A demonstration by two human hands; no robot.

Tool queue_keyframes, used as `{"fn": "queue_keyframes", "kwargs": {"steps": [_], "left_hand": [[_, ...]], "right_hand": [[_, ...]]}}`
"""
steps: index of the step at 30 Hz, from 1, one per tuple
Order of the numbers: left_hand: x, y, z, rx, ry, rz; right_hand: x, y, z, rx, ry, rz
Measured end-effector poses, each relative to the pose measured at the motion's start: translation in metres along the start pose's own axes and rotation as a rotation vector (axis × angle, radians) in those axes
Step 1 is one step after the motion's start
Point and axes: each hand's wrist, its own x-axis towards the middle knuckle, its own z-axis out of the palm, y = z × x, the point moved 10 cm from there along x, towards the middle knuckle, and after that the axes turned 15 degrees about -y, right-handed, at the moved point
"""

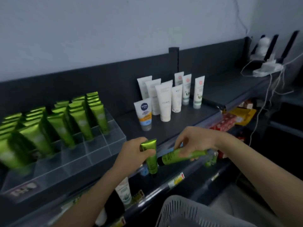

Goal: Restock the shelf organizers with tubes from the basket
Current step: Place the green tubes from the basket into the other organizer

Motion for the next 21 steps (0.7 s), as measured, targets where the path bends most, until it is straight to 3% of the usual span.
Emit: {"fn": "queue_keyframes", "kwargs": {"steps": [3,8,13,17,21], "left_hand": [[-0.013,0.016,-0.053,0.026,0.106,0.013],[-0.043,0.019,-0.135,-0.024,0.255,-0.011],[-0.087,0.0,-0.203,0.084,0.55,-0.136],[-0.113,-0.026,-0.237,0.127,0.605,-0.202],[-0.139,-0.048,-0.264,0.208,0.644,-0.246]], "right_hand": [[-0.009,-0.046,-0.018,-0.086,-0.003,-0.068],[-0.011,-0.11,-0.047,-0.051,0.144,-0.223],[0.024,-0.161,-0.052,-0.006,0.299,-0.338],[0.062,-0.196,-0.045,0.066,0.392,-0.401],[0.086,-0.237,-0.035,-0.038,0.467,-0.446]]}}
